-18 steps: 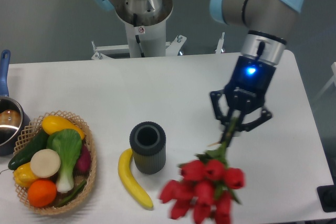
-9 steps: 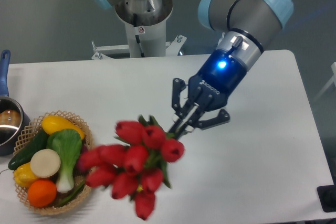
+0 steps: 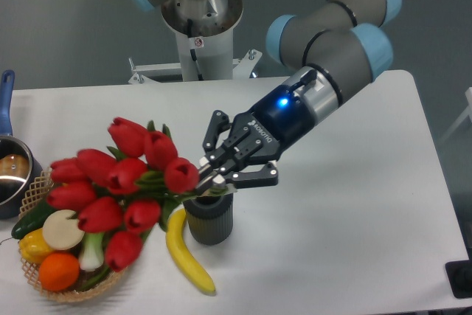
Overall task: Insert the flowers into the vase
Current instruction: 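Carry the red tulip bunch with the gripper over the dark vase, then lower the tulip stems down into the vase opening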
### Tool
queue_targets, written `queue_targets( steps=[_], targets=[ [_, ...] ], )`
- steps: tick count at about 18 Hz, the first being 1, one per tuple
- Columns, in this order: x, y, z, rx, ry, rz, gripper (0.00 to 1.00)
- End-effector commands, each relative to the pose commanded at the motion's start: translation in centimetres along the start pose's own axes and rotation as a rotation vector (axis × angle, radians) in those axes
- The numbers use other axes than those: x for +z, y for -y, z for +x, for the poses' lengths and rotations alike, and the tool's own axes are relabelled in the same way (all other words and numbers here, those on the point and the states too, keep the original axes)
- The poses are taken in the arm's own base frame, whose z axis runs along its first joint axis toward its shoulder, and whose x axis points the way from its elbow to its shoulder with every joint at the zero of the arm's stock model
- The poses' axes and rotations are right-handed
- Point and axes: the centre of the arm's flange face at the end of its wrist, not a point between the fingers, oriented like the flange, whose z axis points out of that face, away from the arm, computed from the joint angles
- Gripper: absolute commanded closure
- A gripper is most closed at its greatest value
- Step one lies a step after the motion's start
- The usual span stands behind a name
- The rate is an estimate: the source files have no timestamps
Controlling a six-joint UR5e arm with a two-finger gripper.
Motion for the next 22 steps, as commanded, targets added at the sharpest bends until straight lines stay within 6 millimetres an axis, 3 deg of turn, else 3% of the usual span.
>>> queue_targets(
  steps=[5,9,12,22],
  targets=[
    [-0.7,-6.4,2.9,0.003,-0.02,0.143,0.82],
    [-1.9,-9.3,4.3,0.006,0.005,0.192,0.82],
    [-3.0,-9.8,4.2,-0.001,0.024,0.206,0.82],
    [-3.5,-11.9,4.6,0.017,0.044,0.229,0.82]
  ],
)
